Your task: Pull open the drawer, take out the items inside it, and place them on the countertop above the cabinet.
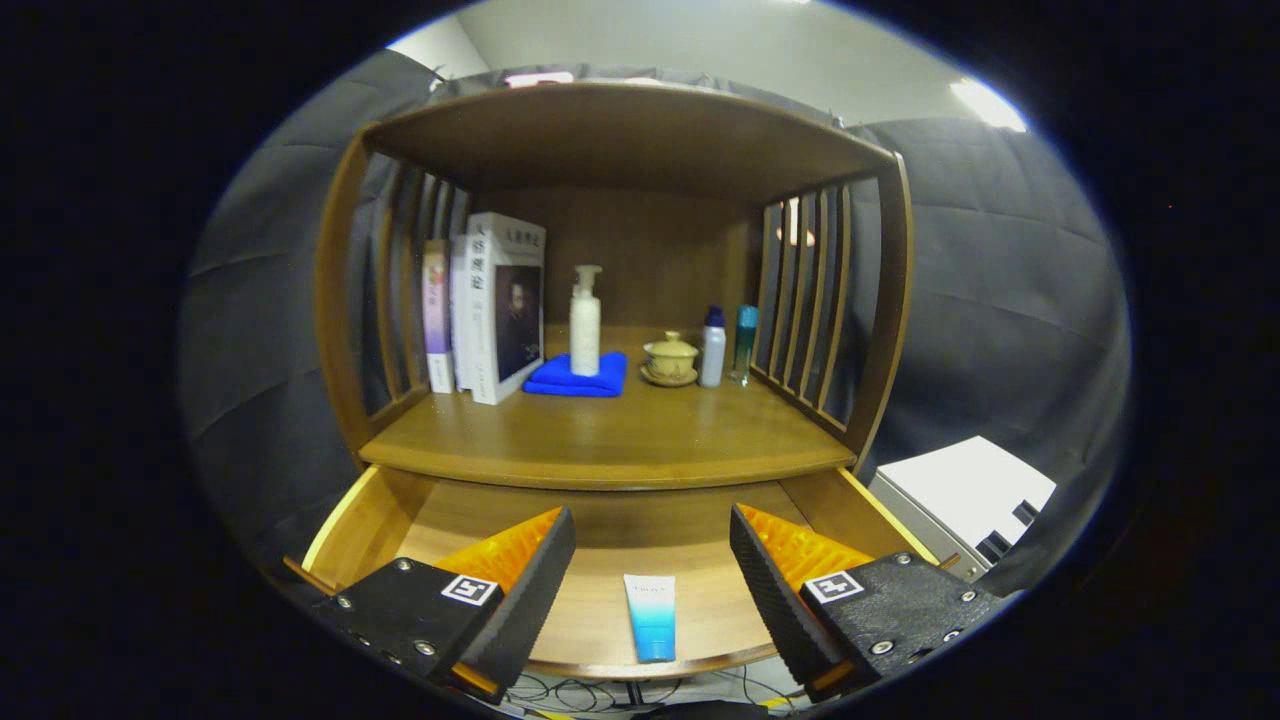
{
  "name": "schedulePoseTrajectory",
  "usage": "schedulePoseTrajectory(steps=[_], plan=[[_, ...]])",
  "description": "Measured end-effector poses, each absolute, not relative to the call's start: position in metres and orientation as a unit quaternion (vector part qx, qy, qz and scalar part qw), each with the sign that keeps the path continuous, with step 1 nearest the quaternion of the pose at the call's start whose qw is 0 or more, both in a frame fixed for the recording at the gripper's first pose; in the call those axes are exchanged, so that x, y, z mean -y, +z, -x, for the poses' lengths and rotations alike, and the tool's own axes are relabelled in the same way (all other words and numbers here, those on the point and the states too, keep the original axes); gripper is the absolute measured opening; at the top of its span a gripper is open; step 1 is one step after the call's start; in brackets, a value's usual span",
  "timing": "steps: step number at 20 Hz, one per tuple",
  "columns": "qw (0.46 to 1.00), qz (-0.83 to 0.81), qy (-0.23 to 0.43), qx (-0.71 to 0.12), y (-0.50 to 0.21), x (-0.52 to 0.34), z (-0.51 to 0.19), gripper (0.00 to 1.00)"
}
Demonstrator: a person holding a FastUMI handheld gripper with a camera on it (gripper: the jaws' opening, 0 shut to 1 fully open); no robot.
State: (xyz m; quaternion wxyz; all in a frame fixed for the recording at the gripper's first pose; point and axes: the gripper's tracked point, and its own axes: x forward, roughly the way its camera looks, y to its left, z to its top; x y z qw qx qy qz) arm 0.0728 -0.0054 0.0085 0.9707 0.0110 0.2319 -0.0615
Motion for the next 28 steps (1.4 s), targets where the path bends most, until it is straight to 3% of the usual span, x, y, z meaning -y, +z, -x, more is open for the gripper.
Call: schedulePoseTrajectory(steps=[10,20,28], plan=[[0.9,-0.12,-0.066,-0.413,-0.099,0.002,-0.1,0.96],[0.813,-0.065,-0.083,-0.573,-0.164,0.009,-0.067,0.96],[0.776,-0.11,-0.092,-0.614,-0.175,0.005,-0.056,0.92]])
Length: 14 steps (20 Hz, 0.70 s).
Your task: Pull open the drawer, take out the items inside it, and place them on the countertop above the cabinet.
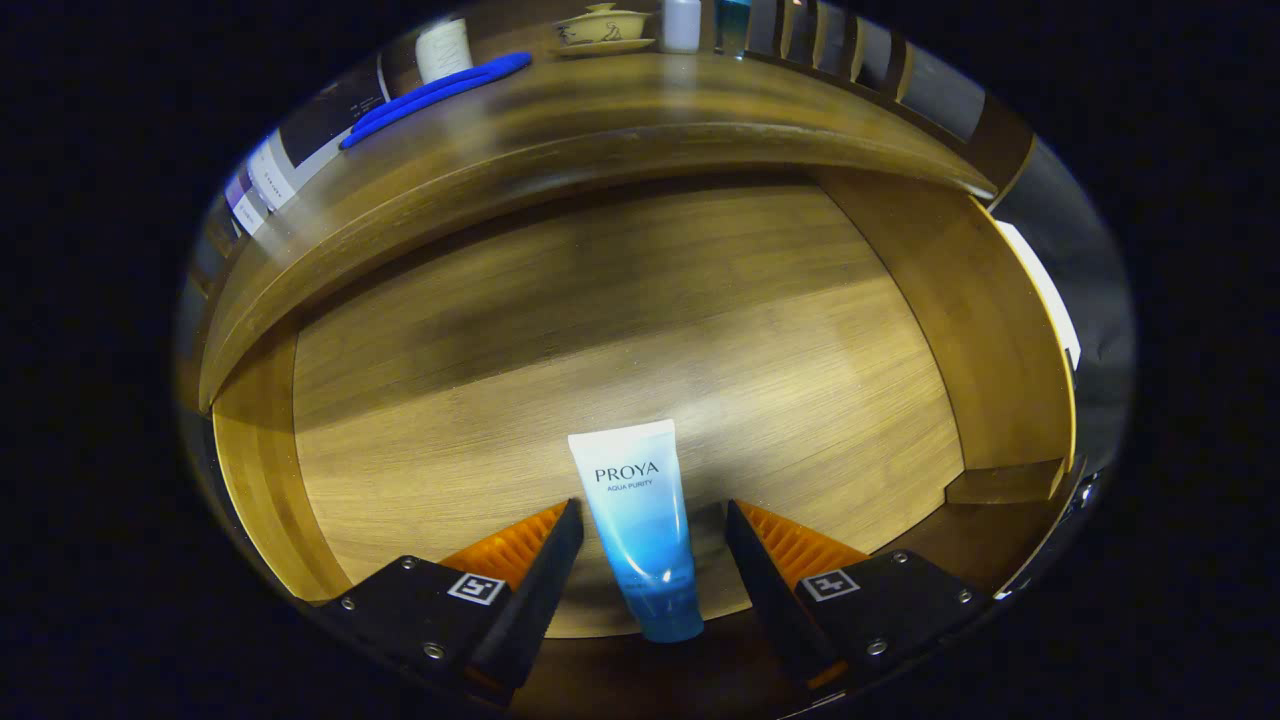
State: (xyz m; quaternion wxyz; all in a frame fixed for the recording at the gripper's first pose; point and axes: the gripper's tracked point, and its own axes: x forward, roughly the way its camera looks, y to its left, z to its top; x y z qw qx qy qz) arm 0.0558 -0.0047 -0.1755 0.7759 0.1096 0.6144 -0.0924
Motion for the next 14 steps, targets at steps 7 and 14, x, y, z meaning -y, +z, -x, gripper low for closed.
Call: schedulePoseTrajectory(steps=[7,14], plan=[[0.784,-0.111,-0.1,-0.603,-0.175,0.004,-0.054,0.55],[0.83,-0.108,-0.094,-0.54,-0.158,-0.004,-0.058,0.49]])
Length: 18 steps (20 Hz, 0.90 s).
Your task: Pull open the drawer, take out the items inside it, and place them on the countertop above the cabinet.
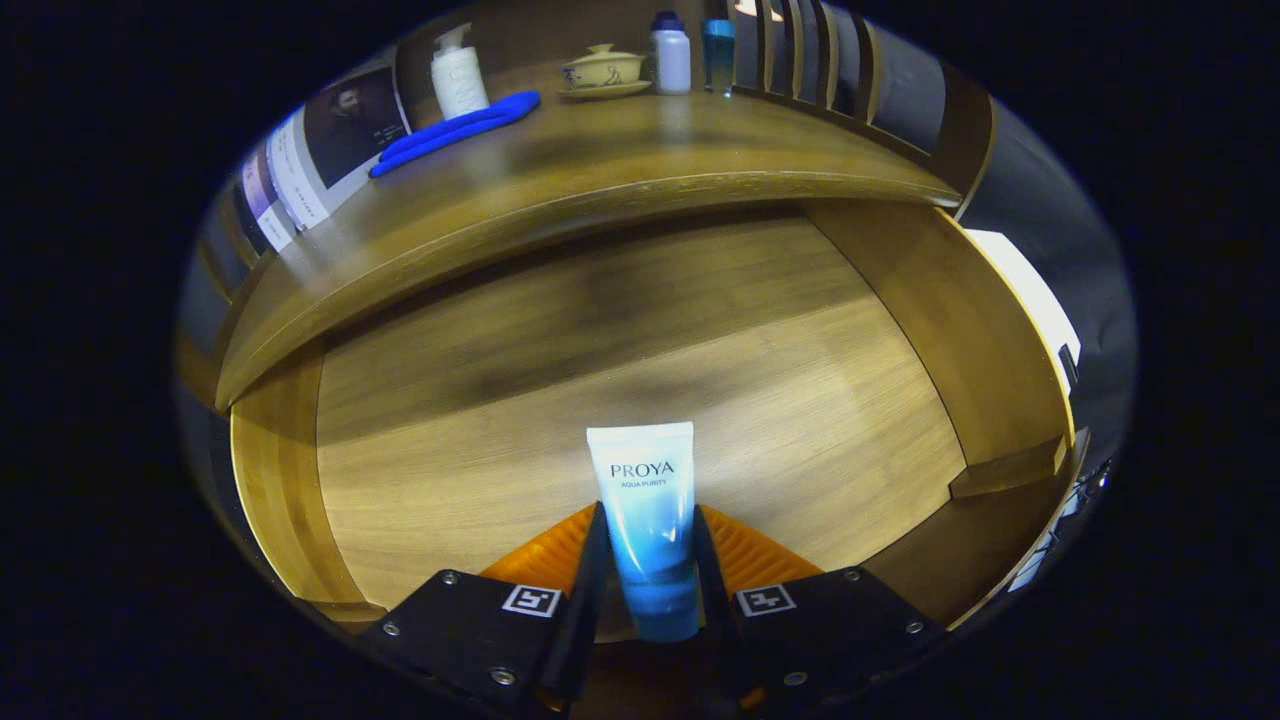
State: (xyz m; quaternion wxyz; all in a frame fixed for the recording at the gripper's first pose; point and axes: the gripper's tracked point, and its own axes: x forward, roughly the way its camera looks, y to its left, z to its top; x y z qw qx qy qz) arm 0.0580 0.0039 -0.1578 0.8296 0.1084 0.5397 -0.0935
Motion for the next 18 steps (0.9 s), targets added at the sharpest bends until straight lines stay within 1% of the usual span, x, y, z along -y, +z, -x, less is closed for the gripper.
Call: schedulePoseTrajectory(steps=[2,6,11,18], plan=[[0.842,-0.103,-0.091,-0.522,-0.148,-0.007,-0.058,0.49],[0.886,-0.089,-0.076,-0.448,-0.111,-0.011,-0.075,0.49],[0.921,-0.052,-0.076,-0.379,-0.061,-0.006,-0.085,0.49],[0.95,-0.037,-0.073,-0.303,-0.007,-0.003,-0.111,0.49]])
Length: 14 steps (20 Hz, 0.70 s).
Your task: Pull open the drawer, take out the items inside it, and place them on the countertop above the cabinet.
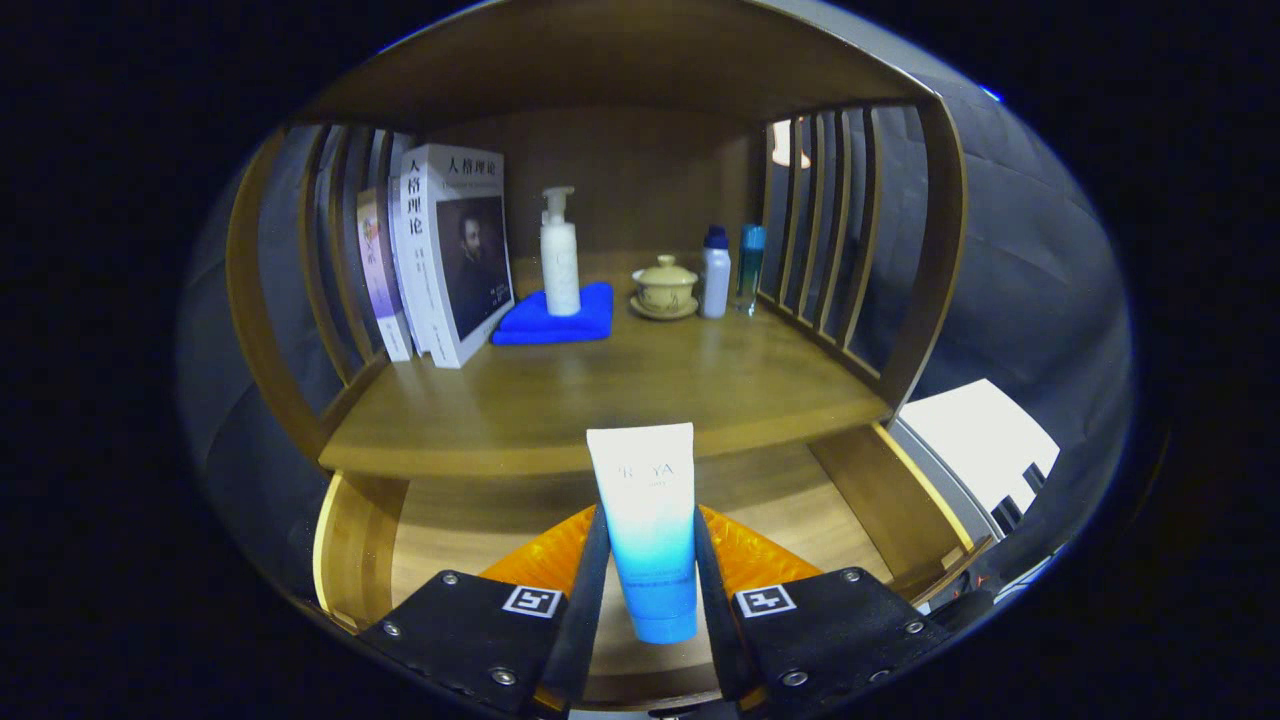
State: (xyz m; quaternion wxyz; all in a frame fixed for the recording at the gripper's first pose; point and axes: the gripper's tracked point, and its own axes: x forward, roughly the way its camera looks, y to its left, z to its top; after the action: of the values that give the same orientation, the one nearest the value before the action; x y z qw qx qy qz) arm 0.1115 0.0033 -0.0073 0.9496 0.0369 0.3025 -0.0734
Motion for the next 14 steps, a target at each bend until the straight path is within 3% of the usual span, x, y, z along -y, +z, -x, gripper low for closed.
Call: schedulePoseTrajectory(steps=[14], plan=[[0.963,-0.01,-0.042,-0.265,0.012,0.012,-0.221,0.49]])
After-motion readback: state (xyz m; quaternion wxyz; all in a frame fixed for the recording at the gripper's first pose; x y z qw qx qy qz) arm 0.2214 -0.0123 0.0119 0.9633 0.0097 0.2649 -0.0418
